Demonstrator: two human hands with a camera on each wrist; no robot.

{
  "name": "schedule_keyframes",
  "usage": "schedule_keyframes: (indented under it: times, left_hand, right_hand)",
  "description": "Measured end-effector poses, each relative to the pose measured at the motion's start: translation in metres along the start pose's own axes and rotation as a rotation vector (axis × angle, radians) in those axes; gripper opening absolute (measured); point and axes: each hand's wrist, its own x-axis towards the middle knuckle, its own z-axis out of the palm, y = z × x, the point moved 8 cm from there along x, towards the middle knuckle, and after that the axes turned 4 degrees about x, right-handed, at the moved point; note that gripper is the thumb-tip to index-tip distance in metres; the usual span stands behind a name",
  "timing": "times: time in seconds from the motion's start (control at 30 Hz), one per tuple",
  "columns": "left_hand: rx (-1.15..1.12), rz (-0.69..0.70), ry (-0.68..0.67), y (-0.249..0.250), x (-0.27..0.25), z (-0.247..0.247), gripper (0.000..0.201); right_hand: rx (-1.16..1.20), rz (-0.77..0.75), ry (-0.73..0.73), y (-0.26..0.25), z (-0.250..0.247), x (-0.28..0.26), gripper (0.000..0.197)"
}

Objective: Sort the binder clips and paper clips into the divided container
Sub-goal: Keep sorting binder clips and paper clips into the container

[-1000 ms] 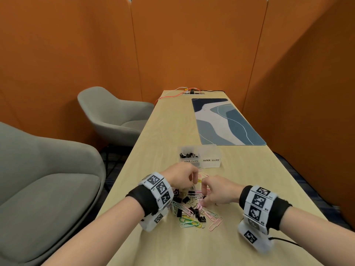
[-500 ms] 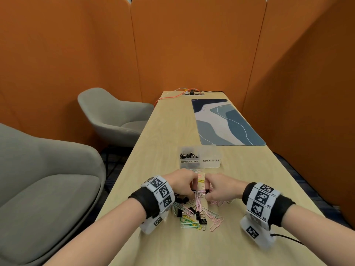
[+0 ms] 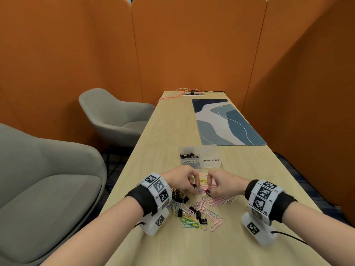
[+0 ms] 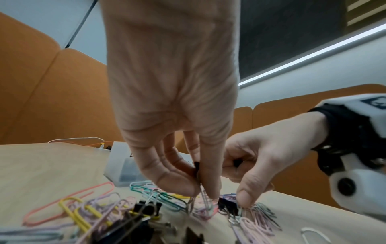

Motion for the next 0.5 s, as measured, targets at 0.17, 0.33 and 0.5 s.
schedule_keyframes:
  times: [0.17,0.33,0.5]
  left_hand:
    - [-0.149,-0.038,0.021,-0.007,0.002,0.0,0.019]
    - [-0.292,-0.035,0.096,-0.009,-0.002,-0.014,0.014]
    - [-0.143,-0.087,0.273,-0.023,-0.005,-0.039,0.009]
  right_hand:
    - [-0.057,-0.017,-0.01,-0.006,0.007,0.001,0.019]
    - [-0.039,-0.005,-0.062,-0.005,0.013,0.004,0.017]
    - [0.13,0.069,-0.126,0.002,0.013,0.004,0.021]
